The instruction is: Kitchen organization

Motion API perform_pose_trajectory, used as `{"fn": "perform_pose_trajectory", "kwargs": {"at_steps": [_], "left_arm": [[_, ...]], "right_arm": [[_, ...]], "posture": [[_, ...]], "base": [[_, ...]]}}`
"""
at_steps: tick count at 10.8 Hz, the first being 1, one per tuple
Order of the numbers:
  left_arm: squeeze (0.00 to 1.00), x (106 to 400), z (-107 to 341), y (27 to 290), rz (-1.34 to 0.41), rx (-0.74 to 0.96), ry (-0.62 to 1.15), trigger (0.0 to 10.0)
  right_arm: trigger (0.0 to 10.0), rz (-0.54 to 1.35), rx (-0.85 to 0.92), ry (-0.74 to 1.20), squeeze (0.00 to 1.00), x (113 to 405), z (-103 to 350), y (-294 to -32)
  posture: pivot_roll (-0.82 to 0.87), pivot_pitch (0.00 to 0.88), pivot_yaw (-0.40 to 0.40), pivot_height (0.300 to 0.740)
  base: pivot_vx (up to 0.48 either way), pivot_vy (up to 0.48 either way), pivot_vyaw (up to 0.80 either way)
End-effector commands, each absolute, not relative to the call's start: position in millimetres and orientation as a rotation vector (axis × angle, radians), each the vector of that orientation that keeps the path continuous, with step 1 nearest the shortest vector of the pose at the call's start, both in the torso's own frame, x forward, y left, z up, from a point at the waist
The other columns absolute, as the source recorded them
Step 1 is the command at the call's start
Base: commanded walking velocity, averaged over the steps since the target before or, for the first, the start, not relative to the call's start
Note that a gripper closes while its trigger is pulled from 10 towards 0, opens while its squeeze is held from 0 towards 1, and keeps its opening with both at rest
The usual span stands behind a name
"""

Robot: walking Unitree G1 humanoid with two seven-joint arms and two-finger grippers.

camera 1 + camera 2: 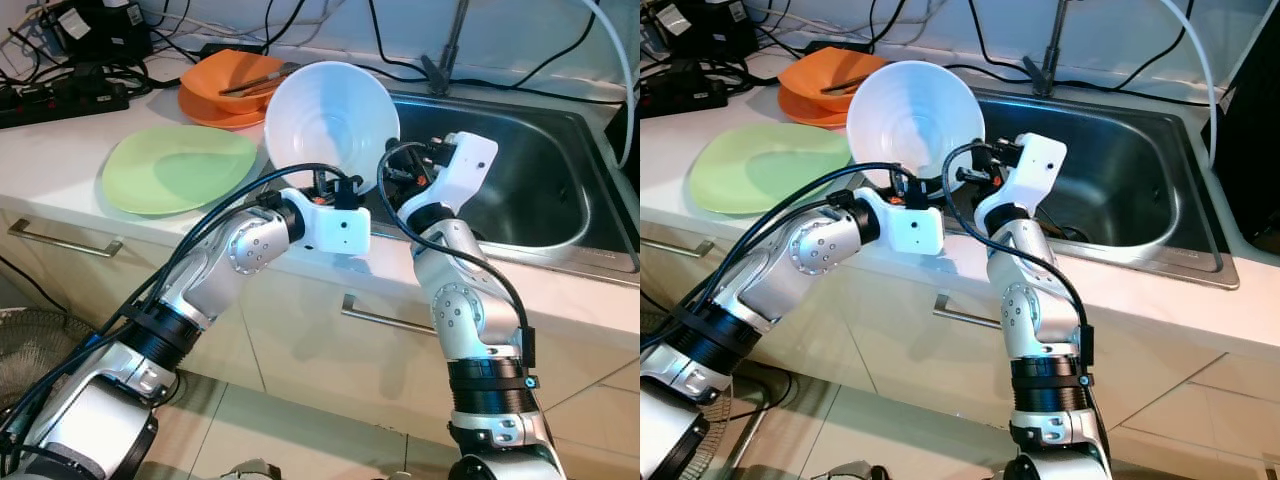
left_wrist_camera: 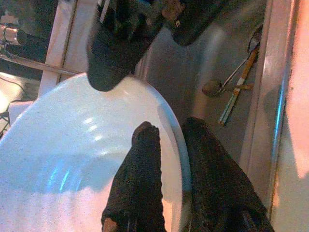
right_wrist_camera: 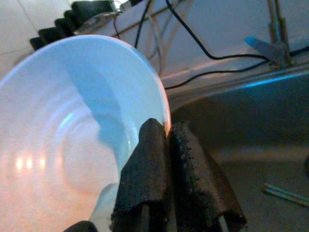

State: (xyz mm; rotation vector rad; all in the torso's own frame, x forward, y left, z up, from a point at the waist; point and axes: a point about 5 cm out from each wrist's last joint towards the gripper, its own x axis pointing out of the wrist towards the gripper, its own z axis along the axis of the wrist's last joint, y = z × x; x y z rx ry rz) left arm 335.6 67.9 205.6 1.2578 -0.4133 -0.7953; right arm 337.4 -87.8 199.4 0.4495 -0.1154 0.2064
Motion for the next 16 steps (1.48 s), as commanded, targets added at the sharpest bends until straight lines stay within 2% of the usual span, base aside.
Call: {"fn": "perform_pose_trajectory", "kwargs": {"at_steps": [1,3,7,11,12,16], "left_arm": [[0.00,334.2,225.5,64.2,-0.754,1.252,-0.511,10.0],[0.00,334.0,224.9,64.0,-0.759,1.247,-0.509,10.0],[0.00,334.3,225.0,64.5,-0.746,1.247,-0.511,10.0],[0.00,333.9,218.9,69.4,-0.733,1.212,-0.475,10.0],[0.00,334.7,215.9,72.3,-0.709,1.171,-0.452,10.0],[0.00,347.1,215.8,91.3,-0.544,1.008,-0.370,10.0]], "right_arm": [[0.0,0.137,0.450,-0.071,0.00,342.0,190.6,-93.6],[0.0,0.019,0.447,-0.062,0.00,349.4,187.7,-109.4],[0.0,-0.065,0.465,-0.065,0.00,354.1,184.9,-117.6],[0.0,-0.039,0.430,-0.082,0.00,358.2,187.2,-114.5],[10.0,-0.019,0.396,-0.096,0.00,356.1,186.1,-111.6],[10.0,0.035,0.332,-0.139,0.00,350.1,186.6,-111.4]], "posture": [[-0.05,0.011,0.026,0.740],[-0.05,0.013,0.025,0.740],[-0.04,0.011,0.024,0.740],[-0.04,0.011,0.024,0.740],[-0.04,0.016,0.023,0.740],[-0.05,0.019,0.026,0.740]], "base": [[0.000,0.000,0.00],[0.000,0.000,0.00],[0.000,0.000,0.00],[0.000,0.000,0.00],[0.000,0.000,0.00],[0.000,0.000,0.00]]}}
